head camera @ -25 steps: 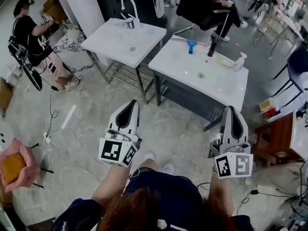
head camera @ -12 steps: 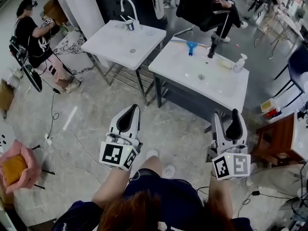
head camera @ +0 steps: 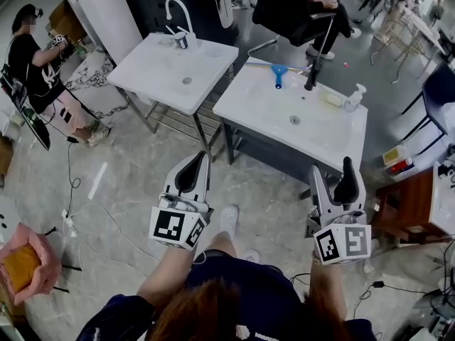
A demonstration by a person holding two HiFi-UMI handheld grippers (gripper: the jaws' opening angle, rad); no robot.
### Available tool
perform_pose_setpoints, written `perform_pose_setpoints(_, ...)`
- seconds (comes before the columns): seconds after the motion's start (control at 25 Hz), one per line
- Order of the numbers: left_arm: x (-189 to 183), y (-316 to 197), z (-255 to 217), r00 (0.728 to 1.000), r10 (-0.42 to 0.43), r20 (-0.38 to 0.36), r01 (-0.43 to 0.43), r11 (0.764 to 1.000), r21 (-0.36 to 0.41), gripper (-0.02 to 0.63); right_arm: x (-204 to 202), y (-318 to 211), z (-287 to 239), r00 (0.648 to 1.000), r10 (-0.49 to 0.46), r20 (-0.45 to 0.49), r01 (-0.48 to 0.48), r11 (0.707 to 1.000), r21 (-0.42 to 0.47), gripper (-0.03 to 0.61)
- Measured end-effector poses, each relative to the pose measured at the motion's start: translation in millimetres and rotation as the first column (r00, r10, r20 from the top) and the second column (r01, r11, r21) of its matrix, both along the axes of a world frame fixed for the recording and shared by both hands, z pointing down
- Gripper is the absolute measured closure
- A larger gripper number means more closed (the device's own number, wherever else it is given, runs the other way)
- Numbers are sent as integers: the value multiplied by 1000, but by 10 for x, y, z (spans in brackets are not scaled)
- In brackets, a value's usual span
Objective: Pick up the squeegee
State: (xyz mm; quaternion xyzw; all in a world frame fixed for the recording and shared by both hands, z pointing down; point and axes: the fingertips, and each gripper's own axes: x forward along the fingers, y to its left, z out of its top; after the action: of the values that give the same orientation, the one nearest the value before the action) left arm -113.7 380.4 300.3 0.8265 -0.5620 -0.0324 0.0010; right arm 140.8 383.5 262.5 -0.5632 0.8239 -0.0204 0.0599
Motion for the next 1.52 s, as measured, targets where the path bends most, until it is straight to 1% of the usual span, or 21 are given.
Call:
perform_pose_setpoints(0.28,-318,-1068,-60,999,47,3,-47,999,15,594,-276,-944,-65,998,60,12,-60,998,17,219)
perform_pose_setpoints(0.48,-516,-1713,-155,996,92,4,-92,995,26,594,-499,-1481,-164,994,104,19,-105,994,31,212)
perform_pose_setpoints(0.6,-604,-2003,-136,993,114,0,-114,993,22,594,-598,-1700,-158,992,127,18,-128,991,27,209)
perform_pose_setpoints(0.84,-725,-2405,-12,992,127,-15,-127,992,-7,594,-721,-2081,-105,991,137,-5,-137,991,4,207)
perform_pose_setpoints(1.08,-778,-2808,118,994,105,-18,-106,994,-30,594,-768,-2580,1,994,106,-16,-106,994,-16,207)
perform_pose_setpoints(1.28,-777,-3226,113,999,46,-9,-46,999,-26,594,-740,-3130,15,998,56,-1,-56,998,-10,207)
perform_pose_setpoints(1.4,-698,-3527,98,1000,5,-9,-6,1000,-23,594,-652,-3518,20,1000,15,-6,-15,1000,-11,207)
perform_pose_setpoints(1.52,-533,-3862,62,999,-32,-7,32,999,-15,594,-469,-3947,7,1000,-25,-6,25,1000,-12,207)
